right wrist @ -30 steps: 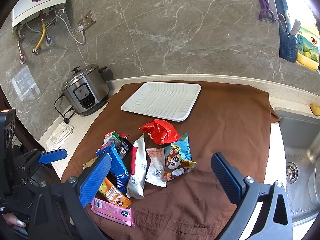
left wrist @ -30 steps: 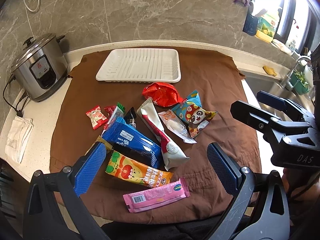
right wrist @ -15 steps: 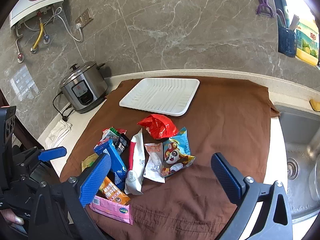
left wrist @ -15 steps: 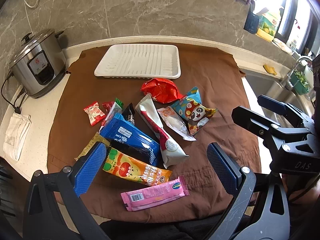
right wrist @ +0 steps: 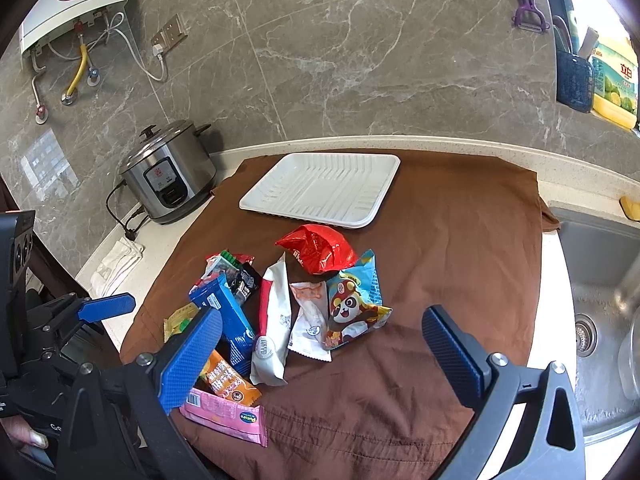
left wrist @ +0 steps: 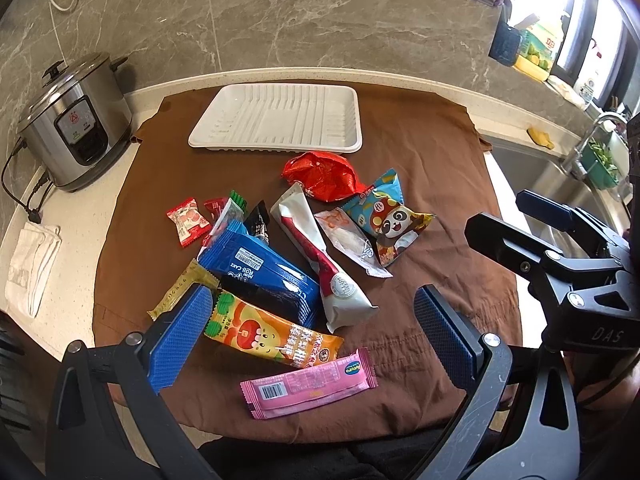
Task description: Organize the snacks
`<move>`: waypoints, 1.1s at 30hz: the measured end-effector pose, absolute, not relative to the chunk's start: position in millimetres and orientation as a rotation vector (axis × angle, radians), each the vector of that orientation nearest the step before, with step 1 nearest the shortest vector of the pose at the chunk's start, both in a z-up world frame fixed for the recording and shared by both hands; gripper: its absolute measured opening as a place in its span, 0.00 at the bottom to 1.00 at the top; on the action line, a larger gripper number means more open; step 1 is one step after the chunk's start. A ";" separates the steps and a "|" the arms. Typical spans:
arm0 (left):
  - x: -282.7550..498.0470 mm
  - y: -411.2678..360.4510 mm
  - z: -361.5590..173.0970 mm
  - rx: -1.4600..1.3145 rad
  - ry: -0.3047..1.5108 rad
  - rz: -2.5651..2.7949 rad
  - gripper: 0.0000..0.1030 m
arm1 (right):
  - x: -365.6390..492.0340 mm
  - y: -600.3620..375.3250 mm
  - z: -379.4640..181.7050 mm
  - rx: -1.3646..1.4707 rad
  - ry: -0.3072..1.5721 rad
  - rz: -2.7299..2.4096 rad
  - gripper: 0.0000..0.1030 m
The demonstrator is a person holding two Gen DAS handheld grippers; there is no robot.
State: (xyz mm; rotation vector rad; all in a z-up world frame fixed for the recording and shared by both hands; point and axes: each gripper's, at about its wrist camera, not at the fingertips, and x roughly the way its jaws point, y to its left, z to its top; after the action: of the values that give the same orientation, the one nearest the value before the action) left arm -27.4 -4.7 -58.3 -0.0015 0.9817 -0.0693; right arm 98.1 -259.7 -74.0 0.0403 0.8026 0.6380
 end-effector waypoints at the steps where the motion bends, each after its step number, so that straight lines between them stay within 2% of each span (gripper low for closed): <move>1: -27.5 -4.4 -58.5 -0.002 0.982 -0.069 0.99 | 98.1 -259.8 -74.1 0.041 0.802 0.639 1.00; 23: -19.2 17.5 -63.8 -0.036 1.002 -0.049 0.99 | 109.4 -241.7 -79.7 0.031 0.845 0.655 1.00; 33: -0.7 63.6 -79.5 -0.148 1.026 -0.003 0.99 | 127.3 -223.1 -88.0 -0.002 0.873 0.642 1.00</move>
State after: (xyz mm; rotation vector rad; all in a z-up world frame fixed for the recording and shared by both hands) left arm -0.7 63.6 -79.5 -0.1476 1.0263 -0.0029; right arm 127.3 -223.1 -88.0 -0.0025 0.8733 0.6423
